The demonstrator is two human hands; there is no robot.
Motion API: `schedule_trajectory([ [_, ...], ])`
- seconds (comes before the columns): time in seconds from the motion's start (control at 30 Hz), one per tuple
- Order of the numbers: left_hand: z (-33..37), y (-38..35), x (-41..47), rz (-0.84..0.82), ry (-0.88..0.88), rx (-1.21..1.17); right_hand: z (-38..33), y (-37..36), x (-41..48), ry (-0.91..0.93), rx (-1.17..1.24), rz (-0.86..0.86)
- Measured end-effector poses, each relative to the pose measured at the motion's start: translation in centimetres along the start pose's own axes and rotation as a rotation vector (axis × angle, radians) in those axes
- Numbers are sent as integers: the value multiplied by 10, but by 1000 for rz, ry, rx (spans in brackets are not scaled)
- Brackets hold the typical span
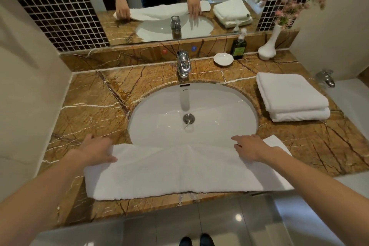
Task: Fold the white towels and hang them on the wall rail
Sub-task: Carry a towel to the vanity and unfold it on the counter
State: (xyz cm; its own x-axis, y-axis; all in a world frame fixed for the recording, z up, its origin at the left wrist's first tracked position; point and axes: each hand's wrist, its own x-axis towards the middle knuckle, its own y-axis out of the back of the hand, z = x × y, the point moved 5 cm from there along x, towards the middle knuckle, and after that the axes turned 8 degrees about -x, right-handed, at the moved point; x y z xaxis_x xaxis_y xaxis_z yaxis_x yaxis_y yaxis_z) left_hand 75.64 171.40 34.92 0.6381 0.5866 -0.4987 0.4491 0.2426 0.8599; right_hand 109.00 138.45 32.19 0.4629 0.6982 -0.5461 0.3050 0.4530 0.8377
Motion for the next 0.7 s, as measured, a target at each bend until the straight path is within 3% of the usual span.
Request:
schedule_trajectory([
  [0.3, -26, 20, -13, -106, 41, -282, -9, 5, -7, 106, -25, 138],
  [0.53, -9, 25, -14, -15, 20, 116, -17, 1, -18, 85, -120, 292],
  [0.7, -8, 7, -8, -55, 19, 52, -13, -2, -18, 97, 18, 328],
])
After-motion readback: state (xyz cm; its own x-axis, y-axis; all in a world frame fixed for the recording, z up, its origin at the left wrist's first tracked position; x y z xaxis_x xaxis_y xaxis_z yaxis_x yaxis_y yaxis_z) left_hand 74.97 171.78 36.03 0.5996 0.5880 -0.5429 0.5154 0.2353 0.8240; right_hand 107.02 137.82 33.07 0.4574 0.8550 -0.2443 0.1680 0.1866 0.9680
